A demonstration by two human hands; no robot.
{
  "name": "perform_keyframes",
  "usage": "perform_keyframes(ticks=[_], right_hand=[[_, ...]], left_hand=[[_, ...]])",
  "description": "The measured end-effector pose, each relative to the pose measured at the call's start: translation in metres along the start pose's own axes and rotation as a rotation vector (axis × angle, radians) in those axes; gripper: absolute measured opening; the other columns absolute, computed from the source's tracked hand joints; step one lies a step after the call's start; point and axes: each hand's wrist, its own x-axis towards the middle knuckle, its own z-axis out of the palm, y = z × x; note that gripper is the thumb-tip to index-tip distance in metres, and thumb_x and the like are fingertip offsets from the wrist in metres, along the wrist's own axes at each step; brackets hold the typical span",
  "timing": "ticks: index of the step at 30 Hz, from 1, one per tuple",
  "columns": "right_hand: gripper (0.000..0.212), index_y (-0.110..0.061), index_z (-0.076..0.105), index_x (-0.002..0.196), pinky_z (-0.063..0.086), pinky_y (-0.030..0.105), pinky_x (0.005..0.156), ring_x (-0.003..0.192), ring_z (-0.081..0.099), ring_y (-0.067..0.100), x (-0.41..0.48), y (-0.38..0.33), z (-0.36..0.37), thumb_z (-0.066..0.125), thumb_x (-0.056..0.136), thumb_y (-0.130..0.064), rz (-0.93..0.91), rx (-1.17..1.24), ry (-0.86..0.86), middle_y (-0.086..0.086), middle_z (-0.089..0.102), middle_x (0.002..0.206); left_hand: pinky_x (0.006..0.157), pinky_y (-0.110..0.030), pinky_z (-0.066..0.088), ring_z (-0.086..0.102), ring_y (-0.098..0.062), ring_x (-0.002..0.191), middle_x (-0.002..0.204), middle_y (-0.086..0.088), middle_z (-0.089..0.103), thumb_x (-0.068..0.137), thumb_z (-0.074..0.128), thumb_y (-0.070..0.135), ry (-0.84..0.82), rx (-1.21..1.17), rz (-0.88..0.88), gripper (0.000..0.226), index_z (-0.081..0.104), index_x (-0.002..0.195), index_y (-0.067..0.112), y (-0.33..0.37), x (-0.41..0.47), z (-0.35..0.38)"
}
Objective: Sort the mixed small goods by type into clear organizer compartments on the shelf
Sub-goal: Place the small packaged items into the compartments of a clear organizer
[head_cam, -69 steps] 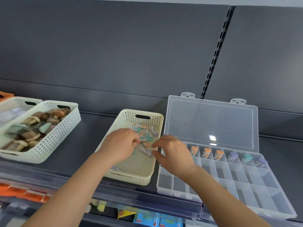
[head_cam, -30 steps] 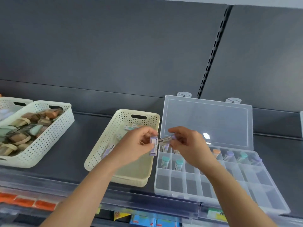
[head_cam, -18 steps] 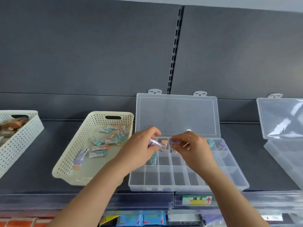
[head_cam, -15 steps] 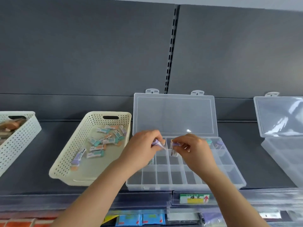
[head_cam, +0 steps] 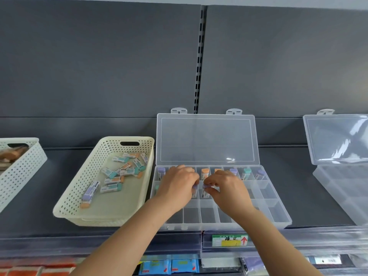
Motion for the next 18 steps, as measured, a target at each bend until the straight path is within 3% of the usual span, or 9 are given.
perform_keyframes(ticks=[11,18], right_hand=[[0.014,-0.023,0.072,0.1,0.05,0.022,0.079,0.092,0.058,0.011,0.0006,0.0093,0.0071,0.065,0.087,-0.023,-0.011,-0.061,-0.074,-0.004,0.068,0.1],[0.038,-0.026,0.063,0.119,0.045,0.021,0.074,0.09,0.058,0.012,0.0011,0.008,0.0046,0.069,0.082,-0.034,-0.003,-0.044,-0.041,-0.006,0.066,0.1]], left_hand=[[0.082,-0.028,0.043,0.054,-0.013,0.089,0.095,0.005,0.066,0.089,0.061,0.02,-0.013,0.041,0.018,0.009,0.069,0.094,0.021,-0.0044,-0.0022,0.0092],[0.078,-0.023,0.036,0.056,-0.012,0.094,0.1,0.006,0.065,0.089,0.063,0.026,0.001,0.009,0.025,0.015,0.069,0.103,0.021,-0.0095,-0.0039,0.0102]])
